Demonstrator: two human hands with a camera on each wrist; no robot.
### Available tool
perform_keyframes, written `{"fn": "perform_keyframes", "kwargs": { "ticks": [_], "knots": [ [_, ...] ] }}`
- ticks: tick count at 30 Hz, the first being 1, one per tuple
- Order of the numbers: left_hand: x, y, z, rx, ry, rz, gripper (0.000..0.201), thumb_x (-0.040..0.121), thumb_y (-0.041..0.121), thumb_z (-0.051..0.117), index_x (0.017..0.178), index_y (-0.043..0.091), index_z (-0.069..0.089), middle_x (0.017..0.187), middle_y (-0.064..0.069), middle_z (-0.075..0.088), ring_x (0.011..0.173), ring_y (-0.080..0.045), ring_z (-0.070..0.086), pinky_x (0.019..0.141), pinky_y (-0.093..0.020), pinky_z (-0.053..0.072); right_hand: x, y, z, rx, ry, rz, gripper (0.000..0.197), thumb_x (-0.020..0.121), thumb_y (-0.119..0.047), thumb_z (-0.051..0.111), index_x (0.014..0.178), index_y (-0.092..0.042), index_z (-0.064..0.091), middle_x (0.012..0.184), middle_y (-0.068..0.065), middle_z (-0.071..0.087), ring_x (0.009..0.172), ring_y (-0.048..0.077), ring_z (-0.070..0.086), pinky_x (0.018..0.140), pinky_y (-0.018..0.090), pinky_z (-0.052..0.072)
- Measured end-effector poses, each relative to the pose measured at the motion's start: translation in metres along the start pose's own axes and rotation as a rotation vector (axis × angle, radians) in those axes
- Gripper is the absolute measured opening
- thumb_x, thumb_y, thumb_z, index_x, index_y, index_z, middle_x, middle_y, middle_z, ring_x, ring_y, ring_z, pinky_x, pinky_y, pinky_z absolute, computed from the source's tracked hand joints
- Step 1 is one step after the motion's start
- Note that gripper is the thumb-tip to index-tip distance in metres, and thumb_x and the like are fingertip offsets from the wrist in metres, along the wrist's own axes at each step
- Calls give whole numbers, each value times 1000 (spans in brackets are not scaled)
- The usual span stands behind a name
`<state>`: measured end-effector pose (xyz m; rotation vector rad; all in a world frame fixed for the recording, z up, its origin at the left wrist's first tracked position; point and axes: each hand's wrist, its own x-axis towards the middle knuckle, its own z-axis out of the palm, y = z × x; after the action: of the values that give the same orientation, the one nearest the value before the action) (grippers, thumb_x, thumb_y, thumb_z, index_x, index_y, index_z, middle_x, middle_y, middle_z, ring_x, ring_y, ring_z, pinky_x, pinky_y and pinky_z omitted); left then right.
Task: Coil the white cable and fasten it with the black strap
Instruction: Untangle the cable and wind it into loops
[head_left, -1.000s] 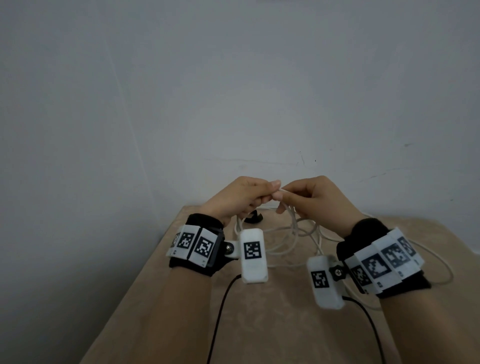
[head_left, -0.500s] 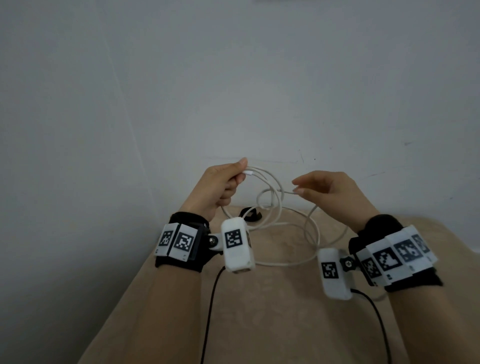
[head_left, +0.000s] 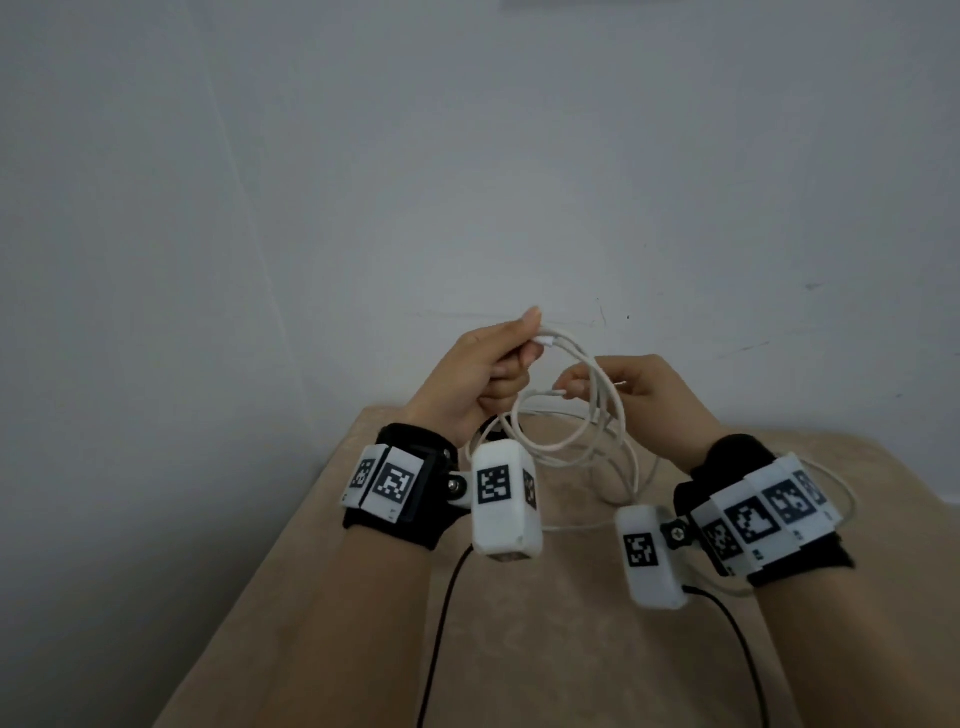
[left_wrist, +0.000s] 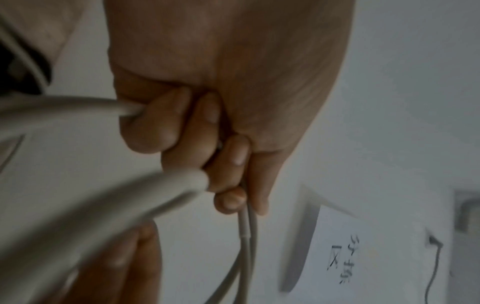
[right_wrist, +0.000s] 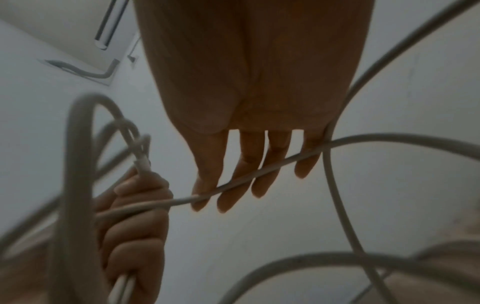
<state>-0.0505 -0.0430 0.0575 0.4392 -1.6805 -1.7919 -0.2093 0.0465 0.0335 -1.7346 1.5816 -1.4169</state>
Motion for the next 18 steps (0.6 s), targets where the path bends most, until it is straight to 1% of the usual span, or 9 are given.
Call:
{"fn": "perform_keyframes", "kwargs": {
  "ticks": [2,3,6,8,11,13,14,15,18],
  "knots": [
    [2,0,1,-154,13,4,44,94,39,47,57,16,50,42,10,25,34,-2,18,35,-17,11,-1,0,5,92,-14,-10,26,87,-1,60,78,-23,70,74,-18,73,74,-3,66,74,15,52],
    [3,0,1,-226,20,4,45,96,38,46,57,15,50,43,9,25,33,-2,18,35,-16,11,-1,2,7,115,-14,-11,27,87,0,60,79,-23,70,75,-18,73,76,-2,67,75,16,53],
    [5,1,-4,-354,53,-14,46,98,40,42,59,15,49,43,9,25,30,-3,19,35,-17,9,-2,3,15,228,-38,32,18,85,-2,62,86,-17,72,82,-7,75,84,7,70,82,24,55],
    [6,1,-8,-362,88,-31,44,98,41,42,62,15,46,42,9,26,29,-4,19,31,-14,13,-3,2,18,309,-41,60,12,78,-4,67,89,-10,72,85,1,75,86,13,70,86,28,55],
    [6,2,-17,-429,119,-48,44,98,42,42,63,16,44,41,9,27,27,-5,19,29,-14,16,-3,5,16,355,26,60,13,72,-16,70,82,-9,72,81,3,74,81,12,68,84,26,55],
    [5,3,-24,-512,106,-41,49,98,43,40,58,16,48,40,8,29,27,-5,22,29,-14,16,-3,11,11,310,91,79,16,73,-24,69,81,-10,73,78,1,73,78,10,65,78,22,53],
    [5,3,-29,-548,93,-33,53,98,44,38,55,16,51,39,8,30,26,-5,23,30,-15,15,-3,14,9,295,108,105,13,76,-23,69,79,-11,73,76,-1,72,76,9,63,77,22,51],
    [4,4,-33,-583,79,-21,56,98,45,36,53,17,52,38,7,30,26,-5,24,30,-15,15,-4,16,6,296,114,134,10,81,-19,67,77,-12,73,73,-3,71,76,11,61,77,24,51],
    [1,6,-47,-663,75,25,58,97,47,33,51,17,54,37,6,31,25,-6,26,32,-15,14,-3,18,0,395,138,206,22,91,-8,56,74,-6,69,69,1,67,75,19,60,83,32,54]
  ]
}}
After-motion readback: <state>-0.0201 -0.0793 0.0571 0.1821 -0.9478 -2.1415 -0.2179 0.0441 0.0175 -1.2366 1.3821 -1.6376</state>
